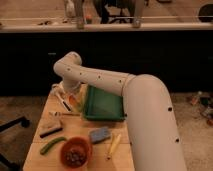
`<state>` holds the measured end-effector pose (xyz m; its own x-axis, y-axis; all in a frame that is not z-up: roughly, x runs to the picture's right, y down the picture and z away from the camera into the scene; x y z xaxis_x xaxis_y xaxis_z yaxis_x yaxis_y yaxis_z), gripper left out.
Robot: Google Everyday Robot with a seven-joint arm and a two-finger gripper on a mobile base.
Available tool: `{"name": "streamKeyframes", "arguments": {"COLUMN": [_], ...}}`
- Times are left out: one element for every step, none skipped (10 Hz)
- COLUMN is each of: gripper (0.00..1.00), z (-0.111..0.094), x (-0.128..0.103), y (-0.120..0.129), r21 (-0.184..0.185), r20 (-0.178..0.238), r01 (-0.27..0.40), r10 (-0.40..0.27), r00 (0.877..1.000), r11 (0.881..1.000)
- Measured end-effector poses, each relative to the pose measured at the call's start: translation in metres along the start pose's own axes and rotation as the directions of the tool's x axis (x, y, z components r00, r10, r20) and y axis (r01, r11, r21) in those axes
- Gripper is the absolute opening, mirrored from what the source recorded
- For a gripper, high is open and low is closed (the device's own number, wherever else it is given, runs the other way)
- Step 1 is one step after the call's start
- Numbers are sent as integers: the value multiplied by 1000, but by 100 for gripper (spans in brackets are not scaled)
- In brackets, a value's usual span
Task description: Place apple in plastic cup
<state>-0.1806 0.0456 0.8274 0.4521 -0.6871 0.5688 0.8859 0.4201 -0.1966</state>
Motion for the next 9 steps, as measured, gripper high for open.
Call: {"name": "streamKeyframes", "arguments": {"gripper": [0,0,0,0,0,0,0,0,0], "z": [2,6,9,11,13,15,16,16,17], "x": [1,2,3,4,5,8,10,12,14], "y": [0,-1,-2,-3,-4,-5,-4,-5,-5], "r21": [-4,-14,-21,-28,-34,-38,-42,-43,-45], "r20": [2,6,7,7,7,5,3,3,1], "r01": [1,5,10,14,17,17,16,15,14], "r10": [-1,-5,-10,-14,-17,-17,-15,-14,-14], "r00": [1000,1000,1000,1000,1000,1000,1000,1000,1000], "r11": [1000,1000,1000,1000,999,999,999,999,999]}}
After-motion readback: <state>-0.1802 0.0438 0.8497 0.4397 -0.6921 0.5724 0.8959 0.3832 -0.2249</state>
